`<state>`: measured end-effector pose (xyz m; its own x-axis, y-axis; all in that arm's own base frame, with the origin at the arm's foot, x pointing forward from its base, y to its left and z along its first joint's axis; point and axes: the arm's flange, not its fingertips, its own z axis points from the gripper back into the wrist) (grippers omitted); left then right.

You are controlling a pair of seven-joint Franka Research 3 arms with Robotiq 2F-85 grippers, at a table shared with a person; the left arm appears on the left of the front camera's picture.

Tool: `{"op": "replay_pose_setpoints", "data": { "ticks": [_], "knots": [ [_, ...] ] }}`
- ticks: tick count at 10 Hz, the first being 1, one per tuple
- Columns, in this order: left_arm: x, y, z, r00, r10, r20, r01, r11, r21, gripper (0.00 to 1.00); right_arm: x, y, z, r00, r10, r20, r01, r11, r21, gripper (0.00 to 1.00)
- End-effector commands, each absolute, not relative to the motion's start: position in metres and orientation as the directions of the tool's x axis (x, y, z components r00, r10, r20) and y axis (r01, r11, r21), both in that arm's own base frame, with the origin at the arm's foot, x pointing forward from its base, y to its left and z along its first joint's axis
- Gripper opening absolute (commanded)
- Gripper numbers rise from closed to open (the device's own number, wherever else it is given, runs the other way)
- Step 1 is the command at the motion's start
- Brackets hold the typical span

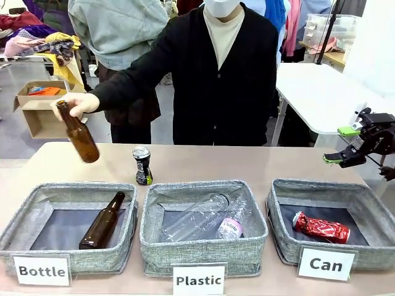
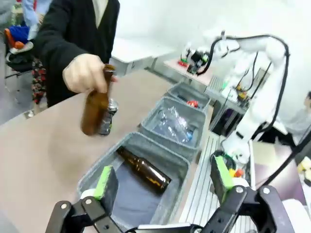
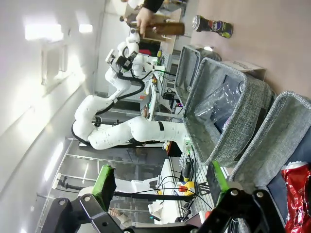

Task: Sort the can waste into the basket.
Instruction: Pick up the can waste from the table and place it in the right Fabric basket.

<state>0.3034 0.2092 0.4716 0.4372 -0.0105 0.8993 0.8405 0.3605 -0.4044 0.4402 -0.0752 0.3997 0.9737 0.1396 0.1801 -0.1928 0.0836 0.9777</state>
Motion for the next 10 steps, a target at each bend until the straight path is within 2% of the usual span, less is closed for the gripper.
{"op": "replay_pose_setpoints", "data": {
  "ticks": [1,3,4,7,10],
  "knots": [
    [0.334,0.192,0.473,0.429,0.001,0.903,0.855,0.320,-0.407,1.00,0.440,-0.075,0.402,0.970,0.145,0.195,-0.209,0.089,0.974,0.99],
    [0.380,0.165,0.483,0.465,-0.105,0.879,0.860,0.287,-0.421,1.00,0.440,-0.075,0.402,0.970,0.145,0.195,-0.209,0.089,0.974,0.99],
    [0.383,0.173,0.487,0.470,-0.088,0.878,0.859,0.275,-0.433,1.00,0.440,-0.075,0.402,0.970,0.145,0.195,-0.209,0.089,0.974,0.99],
    [0.334,0.240,0.487,0.386,0.071,0.920,0.893,0.221,-0.392,1.00,0.440,-0.075,0.402,0.970,0.145,0.195,-0.209,0.089,0.974,0.99],
    [0.299,0.273,0.457,0.333,0.176,0.926,0.906,0.213,-0.367,1.00,0.440,-0.075,0.402,0.970,0.145,0.195,-0.209,0.089,0.974,0.99]
  ]
}}
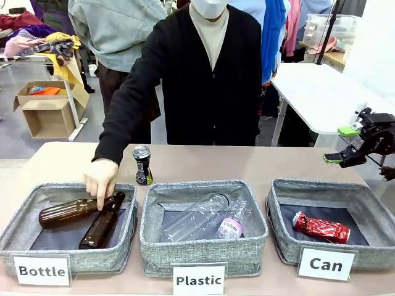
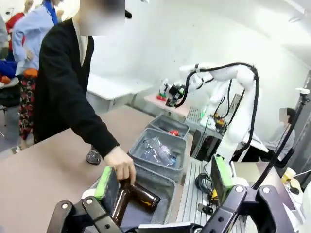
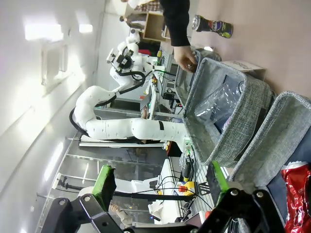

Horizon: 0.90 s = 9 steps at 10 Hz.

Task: Sort the can waste into the basket.
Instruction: Pick up the can waste from the table and place it in the right Fabric basket.

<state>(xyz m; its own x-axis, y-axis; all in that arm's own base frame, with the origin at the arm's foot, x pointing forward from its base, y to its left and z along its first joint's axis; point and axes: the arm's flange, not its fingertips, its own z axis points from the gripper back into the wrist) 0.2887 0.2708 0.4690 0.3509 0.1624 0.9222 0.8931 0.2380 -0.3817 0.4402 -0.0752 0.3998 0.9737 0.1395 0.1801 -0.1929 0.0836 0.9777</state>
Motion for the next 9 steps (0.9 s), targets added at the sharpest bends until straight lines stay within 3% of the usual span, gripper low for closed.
{"op": "replay_pose_setpoints", "data": {
  "ticks": [1,5,6,9],
  "knots": [
    [0.302,0.274,0.452,0.341,0.183,0.922,0.902,0.214,-0.376,1.00,0.440,-0.075,0.402,0.970,0.145,0.195,-0.209,0.089,0.974,0.99],
    [0.326,0.235,0.468,0.374,0.117,0.920,0.878,0.275,-0.392,1.00,0.440,-0.075,0.402,0.970,0.145,0.195,-0.209,0.089,0.974,0.99],
    [0.342,0.198,0.473,0.404,0.024,0.915,0.855,0.346,-0.386,1.00,0.440,-0.075,0.402,0.970,0.145,0.195,-0.209,0.089,0.974,0.99],
    [0.403,0.100,0.469,0.478,-0.263,0.838,0.845,0.398,-0.358,1.00,0.440,-0.075,0.402,0.970,0.145,0.195,-0.209,0.089,0.974,0.99]
  ]
}}
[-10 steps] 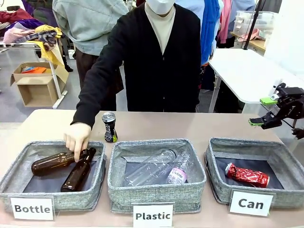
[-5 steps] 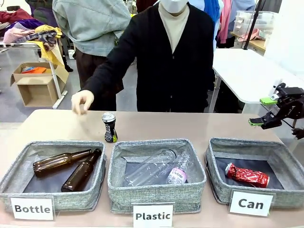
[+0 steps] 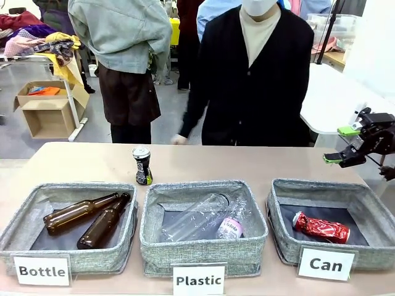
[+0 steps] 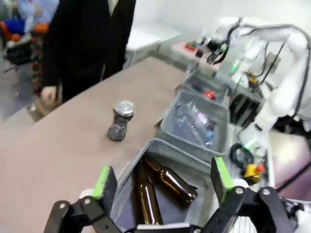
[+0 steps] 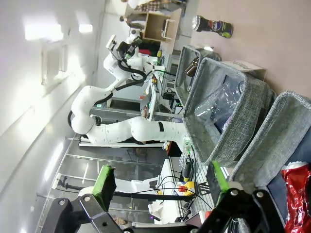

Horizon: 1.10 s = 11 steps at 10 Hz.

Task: Sort the can waste into the basket.
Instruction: Pick up the can waste from the table and place it in the right Fabric basket.

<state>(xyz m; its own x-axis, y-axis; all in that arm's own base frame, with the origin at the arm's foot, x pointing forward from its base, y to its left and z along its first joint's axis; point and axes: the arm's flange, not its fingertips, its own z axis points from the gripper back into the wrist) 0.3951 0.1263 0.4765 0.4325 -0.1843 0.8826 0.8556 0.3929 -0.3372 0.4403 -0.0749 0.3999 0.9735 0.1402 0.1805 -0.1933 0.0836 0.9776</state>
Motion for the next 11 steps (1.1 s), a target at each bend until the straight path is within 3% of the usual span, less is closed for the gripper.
{"op": "replay_pose_setpoints", "data": {
  "ticks": [1,2,4,6,7,8,10,11],
  "knots": [
    [0.418,0.071,0.458,0.467,-0.328,0.821,0.860,0.384,-0.335,1.00,0.440,-0.075,0.402,0.970,0.145,0.195,-0.209,0.089,0.974,0.99],
    [0.430,0.047,0.446,0.452,-0.355,0.818,0.850,0.450,-0.274,1.00,0.440,-0.075,0.402,0.970,0.145,0.195,-0.209,0.089,0.974,0.99],
    [0.450,0.005,0.420,0.357,-0.425,0.832,0.906,0.374,-0.198,1.00,0.440,-0.075,0.402,0.970,0.145,0.195,-0.209,0.089,0.974,0.99],
    [0.474,-0.019,0.389,0.216,-0.486,0.847,0.975,0.153,-0.161,1.00,0.440,-0.075,0.402,0.970,0.145,0.195,-0.209,0.089,0.974,0.99],
    [0.489,-0.028,0.375,0.153,-0.479,0.864,0.987,0.118,-0.109,1.00,0.440,-0.075,0.402,0.970,0.145,0.195,-0.209,0.089,0.974,0.99],
    [0.507,-0.038,0.364,0.178,-0.469,0.865,0.975,0.202,-0.091,1.00,0.440,-0.075,0.402,0.970,0.145,0.195,-0.209,0.089,0.974,0.99],
    [0.537,-0.064,0.357,0.188,-0.476,0.859,0.974,0.202,-0.101,1.00,0.440,-0.075,0.402,0.970,0.145,0.195,-0.209,0.089,0.974,0.99],
    [0.543,-0.070,0.361,0.307,-0.487,0.818,0.939,0.297,-0.175,1.00,0.440,-0.075,0.402,0.970,0.145,0.195,-0.209,0.089,0.974,0.99]
  ]
}}
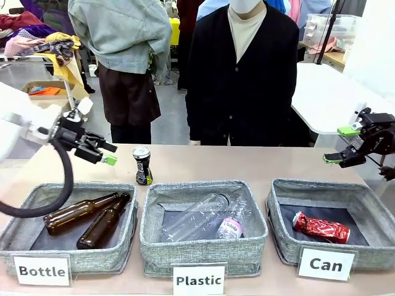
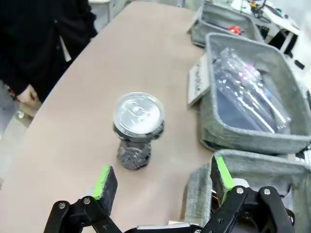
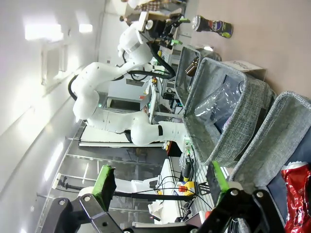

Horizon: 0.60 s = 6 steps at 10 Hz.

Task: Sort the can waste into the basket.
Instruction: Pick up the can waste from the table and place it in the right Fabric basket.

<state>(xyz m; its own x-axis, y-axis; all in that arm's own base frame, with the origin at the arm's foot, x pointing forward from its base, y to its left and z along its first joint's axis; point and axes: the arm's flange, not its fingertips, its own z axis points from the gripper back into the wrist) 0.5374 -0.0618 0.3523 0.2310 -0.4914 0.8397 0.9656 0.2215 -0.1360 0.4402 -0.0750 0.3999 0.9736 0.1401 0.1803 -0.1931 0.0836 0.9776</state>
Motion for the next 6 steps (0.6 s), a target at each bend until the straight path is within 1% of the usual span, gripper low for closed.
{"op": "replay_pose_setpoints", "data": {
  "ticks": [1,3,4,5,6],
  "knots": [
    [0.522,-0.052,0.354,0.191,-0.490,0.851,0.977,0.180,-0.116,1.00,0.440,-0.075,0.402,0.970,0.145,0.195,-0.209,0.089,0.974,0.99],
    [0.522,-0.052,0.354,0.191,-0.490,0.851,0.977,0.180,-0.116,1.00,0.440,-0.075,0.402,0.970,0.145,0.195,-0.209,0.089,0.974,0.99],
    [0.537,-0.062,0.352,0.225,-0.493,0.840,0.968,0.214,-0.134,1.00,0.440,-0.075,0.402,0.970,0.145,0.195,-0.209,0.089,0.974,0.99],
    [0.551,-0.068,0.343,0.173,-0.498,0.850,0.976,0.203,-0.079,1.00,0.440,-0.075,0.402,0.970,0.145,0.195,-0.209,0.089,0.974,0.99],
    [0.558,-0.070,0.335,0.118,-0.496,0.860,0.991,0.117,-0.069,1.00,0.440,-0.075,0.402,0.970,0.145,0.195,-0.209,0.089,0.974,0.99]
  ]
}}
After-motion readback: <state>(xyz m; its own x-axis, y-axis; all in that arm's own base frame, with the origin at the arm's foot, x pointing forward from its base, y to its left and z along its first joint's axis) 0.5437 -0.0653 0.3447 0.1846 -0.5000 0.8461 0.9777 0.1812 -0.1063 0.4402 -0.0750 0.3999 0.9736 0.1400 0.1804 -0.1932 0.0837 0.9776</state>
